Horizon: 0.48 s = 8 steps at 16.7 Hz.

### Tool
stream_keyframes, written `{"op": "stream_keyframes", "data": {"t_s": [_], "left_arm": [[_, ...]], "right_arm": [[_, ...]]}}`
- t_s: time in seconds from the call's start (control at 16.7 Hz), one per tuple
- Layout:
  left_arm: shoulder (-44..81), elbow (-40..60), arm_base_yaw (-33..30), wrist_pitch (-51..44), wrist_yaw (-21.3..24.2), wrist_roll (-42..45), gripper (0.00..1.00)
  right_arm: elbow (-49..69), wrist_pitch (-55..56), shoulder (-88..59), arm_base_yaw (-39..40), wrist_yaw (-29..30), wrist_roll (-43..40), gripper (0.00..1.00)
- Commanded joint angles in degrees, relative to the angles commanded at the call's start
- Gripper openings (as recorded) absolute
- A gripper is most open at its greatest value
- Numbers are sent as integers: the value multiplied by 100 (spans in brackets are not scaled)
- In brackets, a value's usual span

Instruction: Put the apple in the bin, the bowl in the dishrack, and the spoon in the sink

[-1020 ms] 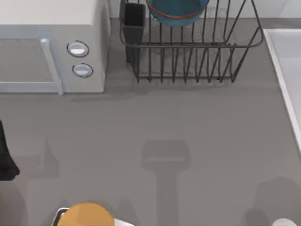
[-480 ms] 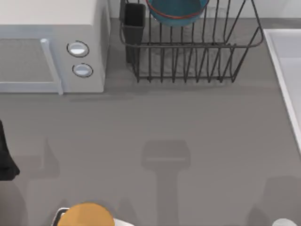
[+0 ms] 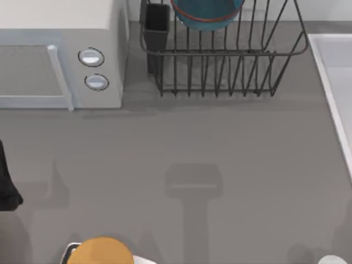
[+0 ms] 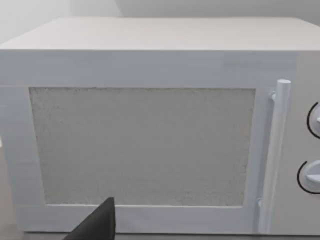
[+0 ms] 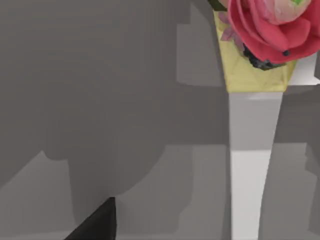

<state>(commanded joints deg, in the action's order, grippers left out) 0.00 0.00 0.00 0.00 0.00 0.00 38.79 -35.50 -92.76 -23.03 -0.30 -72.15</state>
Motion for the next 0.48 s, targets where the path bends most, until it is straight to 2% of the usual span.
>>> {"op": "stream_keyframes", "data": {"t_s": [0.36, 0.48], "left_arm": [[0, 0, 0, 0, 0, 0, 100], [0, 0, 0, 0, 0, 0, 100]], "right_arm": [[-125, 198, -116, 1, 0, 1, 100], [-125, 198, -116, 1, 0, 1, 85]]}}
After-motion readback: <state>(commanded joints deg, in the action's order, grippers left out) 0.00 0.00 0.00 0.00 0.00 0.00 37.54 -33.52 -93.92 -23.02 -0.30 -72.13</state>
